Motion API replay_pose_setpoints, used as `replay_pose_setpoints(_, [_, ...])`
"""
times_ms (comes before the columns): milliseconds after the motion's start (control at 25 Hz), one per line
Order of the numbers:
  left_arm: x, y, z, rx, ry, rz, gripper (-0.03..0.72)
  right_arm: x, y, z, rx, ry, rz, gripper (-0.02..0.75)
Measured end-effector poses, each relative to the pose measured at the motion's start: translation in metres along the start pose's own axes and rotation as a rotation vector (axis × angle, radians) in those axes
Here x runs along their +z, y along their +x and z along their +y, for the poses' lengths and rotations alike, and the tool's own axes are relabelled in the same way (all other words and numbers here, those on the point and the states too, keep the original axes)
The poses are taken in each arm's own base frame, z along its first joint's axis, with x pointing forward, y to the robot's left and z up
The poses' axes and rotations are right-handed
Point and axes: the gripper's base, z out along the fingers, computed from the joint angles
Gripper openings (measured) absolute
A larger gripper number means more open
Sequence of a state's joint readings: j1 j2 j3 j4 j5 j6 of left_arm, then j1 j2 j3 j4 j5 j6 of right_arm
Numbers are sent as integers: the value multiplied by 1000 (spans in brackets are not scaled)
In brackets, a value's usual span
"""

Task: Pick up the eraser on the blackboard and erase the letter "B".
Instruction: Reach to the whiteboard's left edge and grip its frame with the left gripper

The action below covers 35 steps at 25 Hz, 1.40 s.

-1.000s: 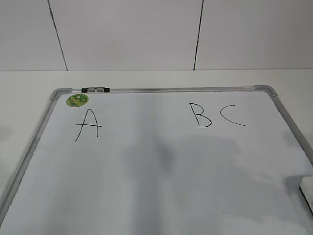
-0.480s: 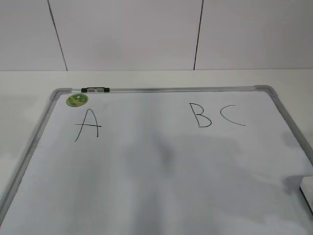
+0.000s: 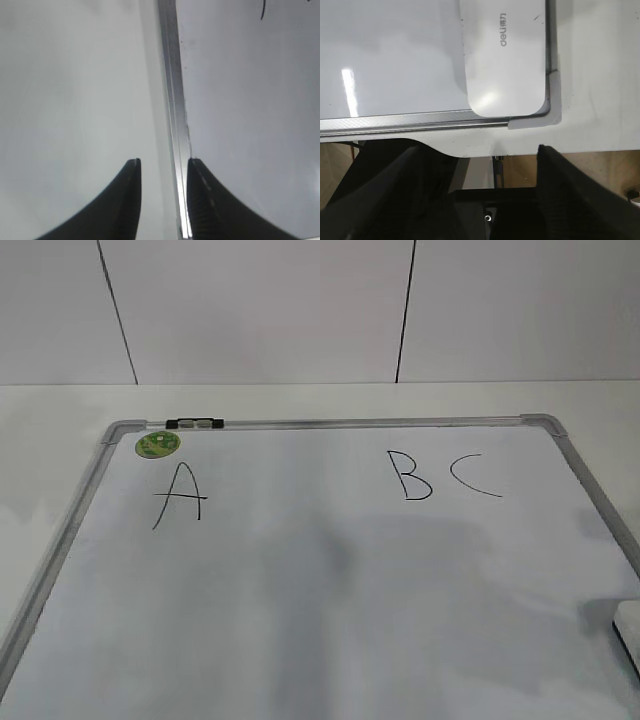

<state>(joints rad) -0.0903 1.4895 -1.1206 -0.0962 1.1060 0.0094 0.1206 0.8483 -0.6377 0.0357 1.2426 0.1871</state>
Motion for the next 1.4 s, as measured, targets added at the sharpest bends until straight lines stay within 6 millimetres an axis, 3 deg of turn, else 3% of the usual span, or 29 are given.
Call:
replay_pose_setpoints(320, [48,-38,2,-7,-5,40,238,0,0,0,-2,0,0,550])
replay_pose_setpoints(600, [75,-56,4,-11,-8,56,238,0,0,0,-2,0,0,551])
replay_pose_setpoints(1040, [104,-62,6,-20,-8,112,238,0,0,0,-1,-2,0,550])
replay_pose_setpoints(1400, [105,-63,4,-19,8,106,238,0,0,0,-1,-2,0,551])
